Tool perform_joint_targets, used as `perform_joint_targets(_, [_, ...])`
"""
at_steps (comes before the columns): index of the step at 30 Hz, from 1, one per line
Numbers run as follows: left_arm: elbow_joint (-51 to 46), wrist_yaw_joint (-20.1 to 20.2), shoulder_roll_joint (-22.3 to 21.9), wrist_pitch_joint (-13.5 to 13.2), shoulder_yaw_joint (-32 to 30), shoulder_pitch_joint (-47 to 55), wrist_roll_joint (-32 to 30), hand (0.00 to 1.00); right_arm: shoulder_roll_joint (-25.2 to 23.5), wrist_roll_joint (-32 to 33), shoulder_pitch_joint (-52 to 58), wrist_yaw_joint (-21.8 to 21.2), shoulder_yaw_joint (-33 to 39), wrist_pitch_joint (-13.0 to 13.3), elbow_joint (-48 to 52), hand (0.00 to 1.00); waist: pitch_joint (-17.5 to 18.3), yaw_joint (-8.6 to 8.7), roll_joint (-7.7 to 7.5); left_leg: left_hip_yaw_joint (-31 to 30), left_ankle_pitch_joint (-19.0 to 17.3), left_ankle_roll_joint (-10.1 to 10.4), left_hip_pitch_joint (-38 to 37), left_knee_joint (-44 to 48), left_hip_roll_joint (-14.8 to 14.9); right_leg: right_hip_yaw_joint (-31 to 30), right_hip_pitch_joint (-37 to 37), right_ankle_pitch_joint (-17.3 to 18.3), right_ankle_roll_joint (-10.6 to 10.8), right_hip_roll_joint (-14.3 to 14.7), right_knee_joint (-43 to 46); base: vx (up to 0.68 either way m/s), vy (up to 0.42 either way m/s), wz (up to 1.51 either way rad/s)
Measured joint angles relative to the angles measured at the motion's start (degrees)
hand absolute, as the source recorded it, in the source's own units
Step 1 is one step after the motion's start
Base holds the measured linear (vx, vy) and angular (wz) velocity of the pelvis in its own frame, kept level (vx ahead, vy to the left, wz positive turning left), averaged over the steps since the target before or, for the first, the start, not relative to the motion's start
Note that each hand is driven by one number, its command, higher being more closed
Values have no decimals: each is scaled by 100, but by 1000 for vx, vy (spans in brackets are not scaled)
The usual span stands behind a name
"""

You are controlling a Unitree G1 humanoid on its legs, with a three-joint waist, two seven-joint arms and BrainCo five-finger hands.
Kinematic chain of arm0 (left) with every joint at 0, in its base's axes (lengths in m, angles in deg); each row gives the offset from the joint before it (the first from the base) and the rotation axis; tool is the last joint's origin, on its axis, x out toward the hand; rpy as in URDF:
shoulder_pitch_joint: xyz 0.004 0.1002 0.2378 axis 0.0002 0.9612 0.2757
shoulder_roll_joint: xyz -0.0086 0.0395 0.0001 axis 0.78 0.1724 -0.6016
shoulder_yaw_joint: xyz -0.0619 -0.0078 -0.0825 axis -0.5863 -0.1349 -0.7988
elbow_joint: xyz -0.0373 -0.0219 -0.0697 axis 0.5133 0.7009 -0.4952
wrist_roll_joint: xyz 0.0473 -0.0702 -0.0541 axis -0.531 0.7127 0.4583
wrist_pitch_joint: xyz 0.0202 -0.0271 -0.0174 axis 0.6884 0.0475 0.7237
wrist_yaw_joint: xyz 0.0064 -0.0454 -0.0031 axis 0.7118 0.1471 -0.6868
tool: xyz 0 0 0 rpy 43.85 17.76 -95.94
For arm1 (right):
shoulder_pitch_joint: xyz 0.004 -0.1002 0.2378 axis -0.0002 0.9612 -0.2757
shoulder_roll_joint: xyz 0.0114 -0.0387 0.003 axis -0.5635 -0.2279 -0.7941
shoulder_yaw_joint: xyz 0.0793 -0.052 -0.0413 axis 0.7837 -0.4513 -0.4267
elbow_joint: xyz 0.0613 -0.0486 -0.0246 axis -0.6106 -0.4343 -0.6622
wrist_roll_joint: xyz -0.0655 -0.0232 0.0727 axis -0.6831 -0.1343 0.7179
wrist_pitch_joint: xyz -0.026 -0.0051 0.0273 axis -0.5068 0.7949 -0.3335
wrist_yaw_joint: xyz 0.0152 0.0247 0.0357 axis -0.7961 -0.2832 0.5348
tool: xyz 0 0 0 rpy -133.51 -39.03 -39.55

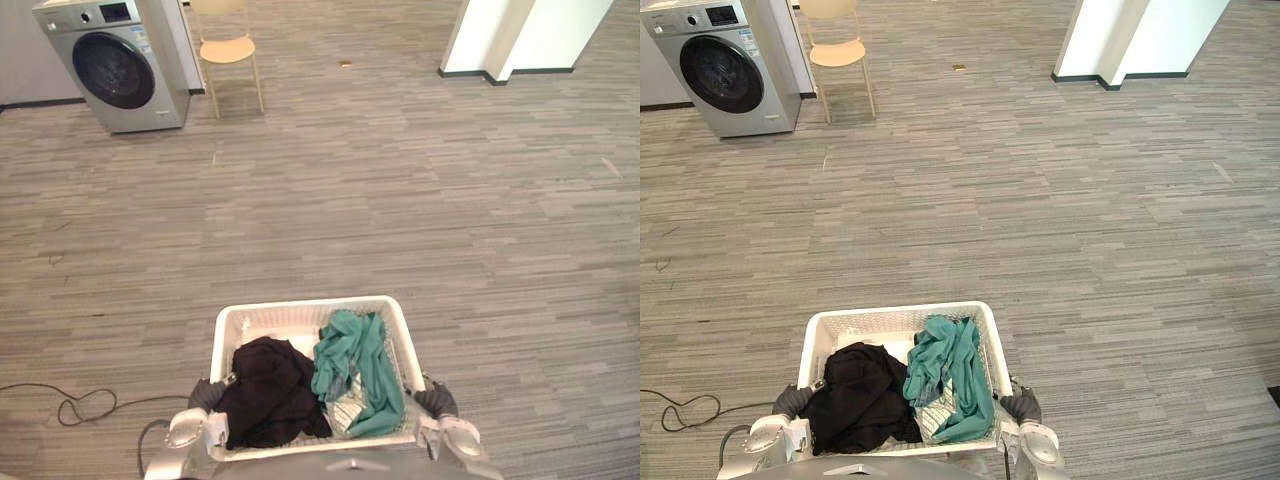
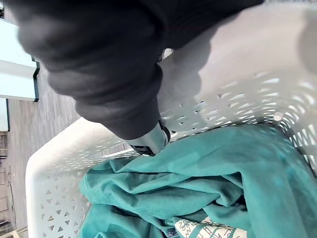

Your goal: Pick up the laundry basket with both hands and put the clothes into the washing machine.

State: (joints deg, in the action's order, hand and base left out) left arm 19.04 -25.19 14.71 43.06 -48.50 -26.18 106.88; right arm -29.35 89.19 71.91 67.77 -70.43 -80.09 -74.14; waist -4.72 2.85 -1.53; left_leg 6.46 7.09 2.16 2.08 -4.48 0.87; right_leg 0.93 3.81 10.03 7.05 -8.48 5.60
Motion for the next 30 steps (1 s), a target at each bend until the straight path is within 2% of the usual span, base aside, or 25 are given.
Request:
perform_joint_targets(1, [0, 0, 0, -1, 0, -20, -7, 100, 0, 25, -52, -37, 21, 10, -105, 100, -3, -3, -6, 18, -34, -8, 70, 64, 3, -1, -33, -20, 6, -6, -24, 0, 0, 0])
perform_joint_targets(3, [-8, -2, 4, -35, -5, -173, -10, 100, 19, 138, -223, -95, 74, 0, -246, 100, -43, -49, 0, 82, -334, -39, 563, 721, 36, -18, -220, -73, 17, -40, -39, -39, 42, -4])
perform_joint_targets(5, [-12, -21, -1, -65, -13, -301, -9, 100, 16, 156, -429, -96, 163, -10, -308, 100, -159, -111, 38, 123, -762, -103, 993, 1508, 89, -43, -314, -50, 17, -38, -15, -17, 55, -11])
perform_joint_targets(6, [-26, -27, -19, -78, -13, -352, -1, 100, 17, 156, -512, -96, 204, -6, -307, 100, -177, -120, 55, 138, -1065, -138, 1201, 1943, 85, -43, -384, 79, 102, -79, 113, 37, 116, -1])
perform_joint_targets(7, [-43, -34, -52, -79, -12, -373, 11, 100, 26, 156, -546, -96, 238, -2, -306, 100, -211, -116, -5, 158, -1323, -191, 1354, 2272, 25, -30, -463, 262, 133, -176, 346, 73, 150, 5])
perform_joint_targets(8, [-68, -36, -60, -79, -12, -367, 16, 100, 22, 157, -538, -96, 260, 14, -305, 100, -203, -120, -25, 164, -1431, -231, 1400, 2408, -34, -16, -494, 334, 110, -264, 468, 159, 183, 15])
perform_joint_targets(9, [-142, -36, -64, -78, 26, -339, 19, 100, 23, 171, -500, -98, 297, 35, -303, 100, -202, -109, -67, 177, -1644, -330, 1392, 2556, -183, 30, -477, 458, 90, -420, 846, 188, 154, 11])
perform_joint_targets(10, [-149, -67, -99, -76, 16, -334, 19, 100, 100, 205, -521, -100, 297, 47, -298, 100, -283, -109, -67, 166, -1749, -427, 1333, 2563, -262, 120, -988, 417, -73, -523, 2009, 189, 148, 14])
perform_joint_targets(11, [-149, -70, -87, -72, 17, -333, 19, 100, 106, 209, -506, -103, 282, 45, -297, 100, -317, -85, -29, 132, -1774, -460, 1277, 2541, -265, 139, -1301, 248, -336, -530, 2657, 222, 143, 12])
perform_joint_targets(12, [-173, -69, -32, -70, 16, -396, 19, 100, 67, 240, -499, -110, 267, 60, -306, 100, -460, -58, 50, 56, -1845, -528, 979, 2451, -247, 115, -1797, -293, -678, -531, 3829, 275, 177, 9])
perform_joint_targets(13, [-183, -50, 44, -59, -49, -379, 59, 100, -31, 329, -508, -157, 199, 149, -194, 100, -634, -80, 17, -1, -1925, -587, 669, 2384, -232, 146, -2134, -205, -543, -466, 4690, 304, 161, 4])
perform_joint_targets(15, [-269, -51, 60, -55, -172, -344, 118, 100, -127, 327, -503, -218, 143, 147, 8, 100, -679, -119, -70, -47, -2001, -663, 240, 2117, -239, 405, -2448, 178, -593, -269, 5133, 301, 85, 7])
perform_joint_targets(17, [-444, -51, 74, -61, -166, -351, 118, 100, -135, 333, -437, -252, 172, 150, 191, 100, -684, -95, -62, -195, -2074, -665, -105, 1813, -241, 777, -2653, 381, -488, 16, 4555, 355, 29, 32])
perform_joint_targets(19, [-515, -36, 80, -88, -130, -464, 119, 100, -152, 377, -350, -254, 233, 163, 418, 100, -693, -15, -38, -377, -2167, -649, -330, 1538, -259, 1070, -2864, 275, -377, 236, 3155, 562, -18, 58])
perform_joint_targets(20, [-471, -20, 86, -82, -134, -575, 116, 100, -230, 389, -329, -247, 306, 168, 454, 100, -674, 67, -47, -556, -2252, -561, -672, 1163, -290, 1073, -2850, -400, -301, 397, 1250, 512, -37, 53])
perform_joint_targets(21, [-467, -21, 88, -78, -135, -589, 115, 100, -241, 389, -315, -243, 308, 168, 455, 100, -667, 76, -58, -586, -2270, -542, -758, 1099, -298, 1066, -2817, -504, -281, 405, 983, 557, -89, 61])
perform_joint_targets(22, [-422, -21, 87, -73, -115, -631, 109, 100, -247, 390, -256, -242, 310, 166, 523, 100, -667, 84, -70, -721, -2467, -413, -1041, 1017, -327, 884, -2876, -856, -266, 473, 670, 676, -178, 61])
perform_joint_targets(23, [-415, -18, 25, -51, -122, -577, 106, 100, -232, 388, -108, -234, 283, 156, 685, 100, -497, 154, 91, -833, -2783, -236, -1326, 1182, -123, 715, -2934, -1072, -583, 602, 961, 851, -224, 81])
perform_joint_targets(24, [-418, -14, -3, -51, -127, -507, 95, 100, -246, 387, -49, -231, 265, 154, 713, 100, -380, 209, 94, -820, -2910, -72, -1313, 1456, -36, 782, -2871, -1273, -777, 634, 1101, 936, -264, 84])
perform_joint_targets(25, [-384, -16, -84, -42, -148, -509, 60, 100, -258, 383, -106, -218, 298, 142, 677, 100, -436, 241, 245, -654, -2996, 96, -1141, 2363, 177, 905, -2747, -1190, -908, 710, 1497, 656, -190, 55])
perform_joint_targets(26, [-412, -15, -140, -23, -199, -496, 28, 100, -172, 378, -134, -218, 303, 107, 687, 100, -434, 235, 373, -568, -2927, 226, -846, 3187, 327, 1015, -2631, -1043, -999, 783, 1651, 834, -260, 46])
perform_joint_targets(27, [-461, -7, -241, 3, -222, -399, -11, 100, -3, 385, -68, -229, 263, 61, 759, 100, -431, 190, 562, -501, -2134, 553, -91, 5080, 632, 1087, -2278, -671, -1067, 944, 1638, 861, -257, 5])
perform_joint_targets(28, [-470, 10, -334, 9, -228, -232, -21, 100, 145, 387, -44, -250, 172, -42, 805, 100, -454, 47, 751, -472, -1543, 617, 528, 6601, 957, 1064, -1783, -484, -1140, 1193, 1427, 858, -242, -7])
perform_joint_targets(29, [-463, 13, -360, 31, -228, -159, -21, 100, 169, 385, -44, -250, 183, -68, 797, 100, -488, 11, 805, -485, -1533, 607, 745, 7183, 1072, 1056, -1486, -450, -1179, 1297, 1274, 834, -190, -25])
perform_joint_targets(30, [-467, 16, -389, 63, -230, -82, -20, 100, 217, 376, -10, -250, 185, -146, 778, 100, -597, -52, 779, -457, -1623, 466, 1099, 7923, 1160, 1010, -825, -383, -1278, 1379, 934, 781, -160, 0])
